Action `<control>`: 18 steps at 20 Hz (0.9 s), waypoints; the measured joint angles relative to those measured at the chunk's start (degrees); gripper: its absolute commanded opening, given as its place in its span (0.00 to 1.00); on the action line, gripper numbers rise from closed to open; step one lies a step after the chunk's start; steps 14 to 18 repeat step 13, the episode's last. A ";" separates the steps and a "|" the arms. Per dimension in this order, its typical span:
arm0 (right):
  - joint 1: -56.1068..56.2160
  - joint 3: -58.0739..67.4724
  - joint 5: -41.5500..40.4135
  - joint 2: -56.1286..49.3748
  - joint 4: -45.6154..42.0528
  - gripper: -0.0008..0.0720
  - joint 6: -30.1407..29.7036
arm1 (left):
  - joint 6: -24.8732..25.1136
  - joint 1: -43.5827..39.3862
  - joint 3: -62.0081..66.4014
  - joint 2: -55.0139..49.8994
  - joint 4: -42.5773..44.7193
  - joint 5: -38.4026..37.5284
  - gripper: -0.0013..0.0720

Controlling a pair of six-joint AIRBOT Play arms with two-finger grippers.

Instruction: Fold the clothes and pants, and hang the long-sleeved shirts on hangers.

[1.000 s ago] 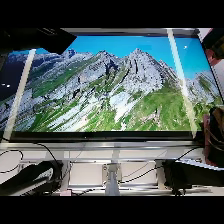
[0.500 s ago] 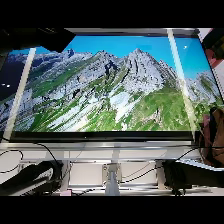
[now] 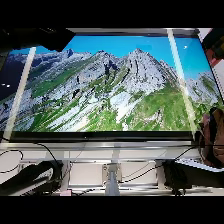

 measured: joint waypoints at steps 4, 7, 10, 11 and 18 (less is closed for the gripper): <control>16.04 4.61 -2.10 0.00 3.91 0.07 -2.27 | 0.00 0.00 0.00 0.02 0.00 0.00 0.90; 30.95 8.57 -2.32 0.00 1.60 0.07 -3.04 | 0.00 0.00 0.00 0.02 0.00 0.00 0.90; 46.29 11.58 -1.29 0.00 -4.52 0.07 -3.61 | 0.00 0.00 0.00 0.02 0.00 0.00 0.90; 50.62 12.13 -0.94 0.00 -7.67 0.07 -3.74 | 0.00 0.00 0.00 0.02 0.00 0.00 0.90; 57.88 12.83 -0.85 0.00 -14.45 0.07 -3.96 | 0.00 0.00 0.00 0.02 0.00 0.00 0.90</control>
